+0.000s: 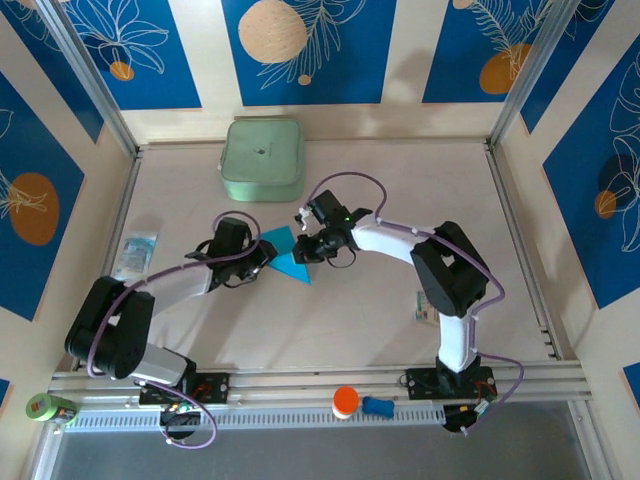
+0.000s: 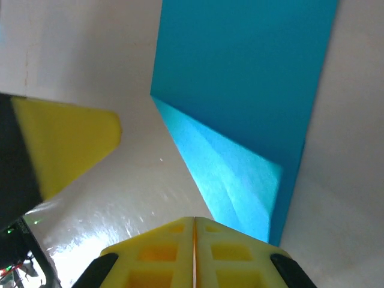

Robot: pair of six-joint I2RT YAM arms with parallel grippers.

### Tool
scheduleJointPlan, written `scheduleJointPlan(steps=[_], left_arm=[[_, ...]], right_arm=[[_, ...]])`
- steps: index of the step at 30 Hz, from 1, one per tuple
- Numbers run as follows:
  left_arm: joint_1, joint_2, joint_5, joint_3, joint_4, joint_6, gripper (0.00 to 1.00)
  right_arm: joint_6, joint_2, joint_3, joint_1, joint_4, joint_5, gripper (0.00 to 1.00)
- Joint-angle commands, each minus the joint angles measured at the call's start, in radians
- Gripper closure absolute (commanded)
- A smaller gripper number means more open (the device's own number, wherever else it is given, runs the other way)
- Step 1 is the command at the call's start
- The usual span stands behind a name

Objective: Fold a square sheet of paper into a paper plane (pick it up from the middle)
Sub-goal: Fourth fold the wing at the center of the table.

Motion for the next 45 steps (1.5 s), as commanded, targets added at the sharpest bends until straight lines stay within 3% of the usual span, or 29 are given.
scheduleJointPlan(steps=[1,8,17,24,37,45], left_arm=[[0.017,-0.013,-0.018,-0.030,-0.034,-0.020,0.59],[0.032,0.050,0.038,-0.013,0.016,-0.018,0.57],[0.046,0.120,0.081,0.024,0.049,-0.001,0.55],[0.049,0.138,0.098,0.042,0.064,-0.001,0.64],[0.048,0.189,0.121,0.061,0.097,-0.008,0.66],[0.048,0.223,0.159,0.066,0.158,-0.019,0.75]], right_arm=[[0.013,0.057,0.052,0.015,-0.053,0.028,0.92],[0.040,0.135,0.104,0.016,-0.109,0.077,0.91],[0.088,0.153,0.068,-0.006,-0.094,0.035,0.88],[0.126,0.164,0.033,-0.032,-0.063,-0.030,0.88],[0.129,0.173,0.031,-0.033,-0.069,-0.036,0.88],[0.128,0.178,0.030,-0.033,-0.071,-0.041,0.89]])
